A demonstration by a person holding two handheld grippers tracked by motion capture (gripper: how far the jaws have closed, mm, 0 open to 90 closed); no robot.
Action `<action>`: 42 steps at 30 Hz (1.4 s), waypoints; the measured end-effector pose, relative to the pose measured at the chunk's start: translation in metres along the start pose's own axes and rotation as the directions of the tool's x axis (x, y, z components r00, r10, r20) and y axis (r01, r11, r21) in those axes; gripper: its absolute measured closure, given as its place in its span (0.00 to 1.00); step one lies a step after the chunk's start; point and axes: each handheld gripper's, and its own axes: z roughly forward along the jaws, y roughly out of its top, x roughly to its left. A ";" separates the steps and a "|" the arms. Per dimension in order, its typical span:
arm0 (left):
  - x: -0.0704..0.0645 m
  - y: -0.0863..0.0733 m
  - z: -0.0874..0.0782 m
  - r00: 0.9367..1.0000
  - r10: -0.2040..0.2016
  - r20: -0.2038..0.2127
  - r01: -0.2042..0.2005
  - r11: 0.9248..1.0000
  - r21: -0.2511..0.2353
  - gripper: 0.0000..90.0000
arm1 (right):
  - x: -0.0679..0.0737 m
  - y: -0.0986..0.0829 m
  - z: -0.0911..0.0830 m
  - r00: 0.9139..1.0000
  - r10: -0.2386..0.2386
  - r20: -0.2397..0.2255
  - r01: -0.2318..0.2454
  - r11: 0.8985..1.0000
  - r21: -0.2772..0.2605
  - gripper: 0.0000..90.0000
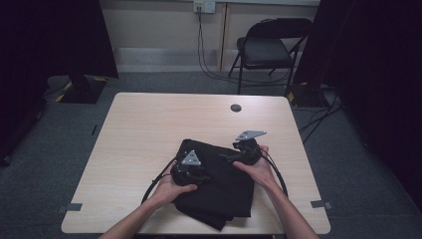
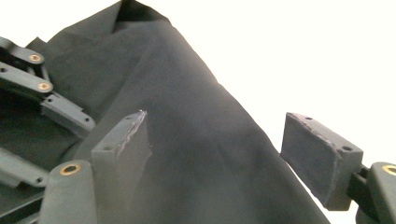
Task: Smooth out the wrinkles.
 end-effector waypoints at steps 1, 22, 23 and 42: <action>0.000 0.000 0.000 1.000 0.000 0.001 0.000 1.000 0.000 0.61 | -0.002 0.000 0.004 1.000 -0.006 0.002 0.006 1.000 0.008 0.26; -0.001 -0.001 0.001 1.000 0.013 -0.013 -0.014 1.000 -0.012 0.61 | -0.018 -0.018 0.037 0.999 -0.033 0.010 0.032 0.998 0.057 0.22; 0.000 -0.001 0.001 1.000 0.013 -0.012 -0.013 1.000 -0.011 0.61 | -0.018 -0.017 0.038 0.999 -0.037 0.006 0.036 0.998 0.059 0.22; -0.005 -0.001 0.002 0.998 0.029 -0.053 -0.029 1.000 -0.007 0.62 | -0.009 -0.011 0.023 0.991 0.047 -0.127 -0.045 0.999 0.022 0.91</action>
